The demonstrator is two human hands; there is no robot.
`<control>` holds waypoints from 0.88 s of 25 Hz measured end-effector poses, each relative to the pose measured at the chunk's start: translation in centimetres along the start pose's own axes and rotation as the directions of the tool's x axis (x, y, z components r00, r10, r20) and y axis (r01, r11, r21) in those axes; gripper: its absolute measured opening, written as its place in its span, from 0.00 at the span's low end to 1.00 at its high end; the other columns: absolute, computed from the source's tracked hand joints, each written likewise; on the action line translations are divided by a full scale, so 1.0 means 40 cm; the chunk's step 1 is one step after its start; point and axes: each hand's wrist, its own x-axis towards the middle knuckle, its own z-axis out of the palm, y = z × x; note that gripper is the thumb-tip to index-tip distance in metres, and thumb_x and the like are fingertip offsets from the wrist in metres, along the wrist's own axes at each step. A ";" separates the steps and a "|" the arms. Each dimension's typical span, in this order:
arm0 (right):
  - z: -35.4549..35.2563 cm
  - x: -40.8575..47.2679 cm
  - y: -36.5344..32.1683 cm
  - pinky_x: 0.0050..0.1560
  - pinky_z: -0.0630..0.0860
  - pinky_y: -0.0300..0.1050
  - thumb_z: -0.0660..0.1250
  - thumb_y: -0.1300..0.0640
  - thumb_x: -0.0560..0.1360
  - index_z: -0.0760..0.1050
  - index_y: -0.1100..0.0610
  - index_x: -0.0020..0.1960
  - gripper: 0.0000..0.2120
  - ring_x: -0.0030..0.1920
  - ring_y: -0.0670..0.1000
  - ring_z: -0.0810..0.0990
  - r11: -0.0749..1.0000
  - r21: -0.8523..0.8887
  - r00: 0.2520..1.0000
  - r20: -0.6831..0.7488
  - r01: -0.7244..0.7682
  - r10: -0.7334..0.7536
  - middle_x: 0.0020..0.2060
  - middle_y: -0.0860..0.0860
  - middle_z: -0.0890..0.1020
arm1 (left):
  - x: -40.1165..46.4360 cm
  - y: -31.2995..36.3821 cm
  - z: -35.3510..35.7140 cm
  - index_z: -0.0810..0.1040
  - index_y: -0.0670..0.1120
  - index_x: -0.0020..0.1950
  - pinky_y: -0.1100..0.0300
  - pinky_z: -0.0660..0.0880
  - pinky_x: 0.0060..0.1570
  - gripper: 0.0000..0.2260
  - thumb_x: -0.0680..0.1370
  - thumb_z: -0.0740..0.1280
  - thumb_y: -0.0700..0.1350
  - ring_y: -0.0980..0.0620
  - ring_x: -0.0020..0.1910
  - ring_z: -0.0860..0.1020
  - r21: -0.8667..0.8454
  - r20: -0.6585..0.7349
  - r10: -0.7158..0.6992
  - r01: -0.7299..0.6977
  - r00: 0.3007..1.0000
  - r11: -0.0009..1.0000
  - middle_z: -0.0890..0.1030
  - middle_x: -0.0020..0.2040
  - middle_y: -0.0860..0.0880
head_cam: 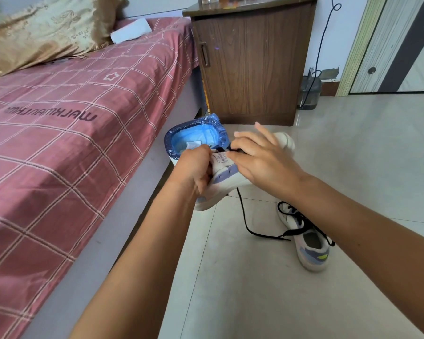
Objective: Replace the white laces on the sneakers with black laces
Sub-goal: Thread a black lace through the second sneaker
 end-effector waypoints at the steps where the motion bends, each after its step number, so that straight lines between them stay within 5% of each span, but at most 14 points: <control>1: 0.004 -0.001 0.007 0.60 0.68 0.56 0.64 0.66 0.71 0.81 0.60 0.44 0.08 0.45 0.58 0.81 0.996 -0.092 0.998 -0.063 0.012 -0.018 0.38 0.53 0.81 | 0.002 0.000 0.007 0.72 0.33 0.63 0.53 0.78 0.44 0.15 0.79 0.55 0.36 0.45 0.38 0.80 -0.050 -0.013 0.014 -0.015 1.000 0.999 0.80 0.43 0.39; 5: 0.010 -0.005 0.003 0.52 0.73 0.51 0.63 0.67 0.73 0.80 0.61 0.48 0.09 0.37 0.55 0.79 0.967 -0.255 0.992 -0.128 -0.016 -0.018 0.33 0.52 0.80 | -0.011 -0.016 0.050 0.71 0.35 0.61 0.56 0.79 0.30 0.13 0.79 0.55 0.36 0.46 0.34 0.78 -0.181 -0.080 0.030 -0.044 0.996 0.982 0.78 0.40 0.40; 10: -0.026 -0.033 -0.004 0.38 0.75 0.49 0.63 0.69 0.73 0.78 0.62 0.40 0.07 0.34 0.57 0.77 0.969 -0.236 0.994 -0.065 0.071 -0.089 0.31 0.55 0.77 | 0.006 -0.037 0.062 0.70 0.40 0.61 0.54 0.80 0.27 0.11 0.80 0.56 0.37 0.45 0.38 0.80 -0.370 -0.163 0.015 -0.075 0.987 0.926 0.79 0.51 0.38; 14: -0.027 -0.204 -0.003 0.35 0.76 0.50 0.59 0.69 0.72 0.80 0.65 0.43 0.10 0.35 0.58 0.77 0.973 -0.089 0.969 0.147 0.211 -0.197 0.32 0.57 0.77 | 0.046 -0.031 0.015 0.72 0.39 0.64 0.52 0.81 0.40 0.14 0.78 0.60 0.39 0.41 0.49 0.82 -0.474 -0.162 0.063 -0.134 0.985 0.870 0.81 0.55 0.39; 16: -0.021 -0.340 -0.014 0.31 0.76 0.47 0.68 0.64 0.66 0.80 0.60 0.36 0.03 0.33 0.55 0.77 0.959 -0.033 0.827 0.515 0.281 -0.224 0.30 0.53 0.76 | 0.041 -0.025 -0.001 0.73 0.39 0.61 0.58 0.79 0.33 0.12 0.78 0.60 0.39 0.44 0.47 0.82 -0.524 -0.106 0.098 -0.140 0.989 0.840 0.82 0.52 0.41; 18: -0.004 -0.425 -0.014 0.30 0.76 0.44 0.78 0.59 0.55 0.78 0.56 0.30 0.09 0.33 0.53 0.78 0.959 0.000 0.497 0.855 0.283 -0.146 0.29 0.52 0.77 | 0.028 -0.030 -0.008 0.74 0.41 0.58 0.60 0.80 0.33 0.09 0.79 0.59 0.39 0.48 0.40 0.82 -0.555 -0.043 0.122 -0.125 0.992 0.822 0.83 0.45 0.44; 19: -0.001 -0.432 -0.014 0.36 0.78 0.46 0.78 0.58 0.58 0.81 0.57 0.35 0.09 0.40 0.54 0.79 0.983 0.002 0.321 0.945 0.186 -0.062 0.36 0.54 0.80 | 0.025 -0.038 -0.008 0.75 0.41 0.58 0.59 0.80 0.35 0.10 0.79 0.59 0.40 0.48 0.40 0.82 -0.553 -0.026 0.130 -0.122 0.991 0.824 0.83 0.45 0.44; 20: 0.001 -0.425 -0.009 0.48 0.77 0.47 0.72 0.58 0.67 0.81 0.58 0.47 0.09 0.51 0.55 0.78 0.996 0.007 0.284 0.958 0.085 -0.031 0.47 0.55 0.80 | 0.025 -0.046 -0.006 0.75 0.42 0.60 0.58 0.79 0.36 0.11 0.79 0.59 0.40 0.48 0.43 0.81 -0.531 -0.014 0.146 -0.131 0.989 0.837 0.82 0.47 0.44; 22: -0.013 -0.343 0.009 0.59 0.67 0.37 0.61 0.57 0.78 0.74 0.54 0.64 0.15 0.62 0.50 0.72 0.897 0.010 0.431 0.879 -0.442 0.203 0.61 0.50 0.74 | 0.032 -0.060 0.003 0.76 0.44 0.60 0.58 0.76 0.39 0.12 0.78 0.59 0.40 0.47 0.47 0.77 -0.457 0.007 0.193 -0.169 0.981 0.873 0.79 0.51 0.44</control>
